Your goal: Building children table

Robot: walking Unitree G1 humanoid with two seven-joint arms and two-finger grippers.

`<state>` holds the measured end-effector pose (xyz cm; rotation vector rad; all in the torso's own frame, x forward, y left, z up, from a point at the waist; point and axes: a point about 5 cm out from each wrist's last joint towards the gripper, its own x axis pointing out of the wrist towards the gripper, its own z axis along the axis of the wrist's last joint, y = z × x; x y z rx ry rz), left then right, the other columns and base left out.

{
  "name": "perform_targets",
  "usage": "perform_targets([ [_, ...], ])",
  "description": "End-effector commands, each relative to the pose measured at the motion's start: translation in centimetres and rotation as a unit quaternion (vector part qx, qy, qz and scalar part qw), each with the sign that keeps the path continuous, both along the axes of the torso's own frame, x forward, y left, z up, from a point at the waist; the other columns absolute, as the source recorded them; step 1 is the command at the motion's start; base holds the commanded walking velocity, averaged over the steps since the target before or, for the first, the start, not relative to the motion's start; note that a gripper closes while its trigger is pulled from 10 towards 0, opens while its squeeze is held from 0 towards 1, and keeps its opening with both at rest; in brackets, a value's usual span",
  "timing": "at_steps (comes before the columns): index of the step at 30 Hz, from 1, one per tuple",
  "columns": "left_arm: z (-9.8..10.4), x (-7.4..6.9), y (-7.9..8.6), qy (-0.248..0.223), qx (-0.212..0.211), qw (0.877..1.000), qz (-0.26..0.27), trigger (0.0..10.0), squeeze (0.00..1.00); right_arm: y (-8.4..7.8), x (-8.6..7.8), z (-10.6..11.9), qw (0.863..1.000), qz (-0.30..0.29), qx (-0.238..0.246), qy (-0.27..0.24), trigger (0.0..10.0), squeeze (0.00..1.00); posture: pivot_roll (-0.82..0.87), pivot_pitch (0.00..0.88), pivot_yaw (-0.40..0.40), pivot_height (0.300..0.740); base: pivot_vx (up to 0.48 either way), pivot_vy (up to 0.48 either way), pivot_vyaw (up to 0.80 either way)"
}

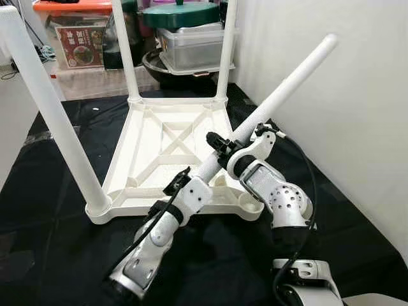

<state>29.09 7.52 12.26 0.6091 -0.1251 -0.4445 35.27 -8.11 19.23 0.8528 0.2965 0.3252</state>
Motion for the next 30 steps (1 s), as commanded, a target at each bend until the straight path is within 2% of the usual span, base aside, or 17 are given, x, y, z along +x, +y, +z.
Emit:
perform_targets([
  [1,-0.4,-0.5,0.2,-0.010,0.015,1.000,-0.007,10.0,0.00,4.5,-0.2,1.9,0.996,0.054,0.068,-0.001,10.0,0.00,0.07,0.000,-0.051,0.740,0.000,0.000,0.00],
  [12,-1.1,-0.6,1.0,-0.012,0.028,1.000,0.004,10.0,0.00,3.6,0.5,2.2,0.996,0.048,0.069,0.014,10.0,0.00,0.07,0.000,-0.056,0.740,0.000,0.000,0.00],
  [13,-1.1,-0.6,1.0,-0.013,0.028,1.000,0.004,10.0,0.00,3.7,0.4,2.2,0.996,0.050,0.073,0.014,9.3,0.00,0.07,0.000,-0.056,0.740,0.000,0.000,0.00],
  [14,-1.1,-0.6,1.0,-0.013,0.028,1.000,0.004,10.0,0.00,3.7,0.4,2.2,0.996,0.050,0.073,0.014,9.3,0.00,0.07,0.000,-0.056,0.740,0.000,0.000,0.00],
  [15,-1.1,-0.6,0.9,-0.014,0.031,0.999,0.003,10.0,0.00,4.1,0.2,2.0,0.995,0.055,0.075,0.021,3.9,0.00,0.07,0.000,-0.055,0.740,0.000,0.000,0.00],
  [17,-1.1,-0.6,0.9,-0.014,0.031,0.999,0.003,10.0,0.00,4.1,0.2,2.0,0.995,0.055,0.075,0.021,3.9,0.00,0.07,0.000,-0.055,0.740,0.000,0.000,0.00],
  [18,-1.2,-0.5,0.8,-0.017,0.036,0.999,0.000,10.0,0.00,4.4,0.0,1.8,0.995,0.054,0.076,0.028,6.6,0.00,0.07,0.000,-0.054,0.740,0.000,0.000,0.00],
  [19,-1.2,-0.5,0.8,-0.019,0.040,0.999,-0.001,10.0,0.00,4.5,0.0,1.6,0.995,0.048,0.075,0.035,0.0,0.00,0.06,0.000,-0.053,0.740,0.000,0.000,0.00],
  [25,-1.2,-0.5,0.8,-0.025,0.045,0.999,-0.001,10.0,0.00,4.3,0.0,0.9,0.996,0.018,0.065,0.057,0.0,0.00,0.06,0.000,-0.054,0.740,0.000,0.000,0.00],
  [26,-1.3,-0.5,1.0,-0.023,0.040,0.999,-0.001,10.0,1.00,4.3,-0.1,1.0,0.996,0.018,0.065,0.055,0.0,0.00,0.06,0.000,-0.054,0.740,0.000,0.000,0.00],
  [30,-1.3,-0.5,1.2,-0.021,0.041,0.999,-0.005,10.0,1.00,4.3,-0.2,1.2,0.997,0.021,0.065,0.047,0.0,0.00,0.06,0.000,-0.054,0.740,0.000,0.000,0.00],
])
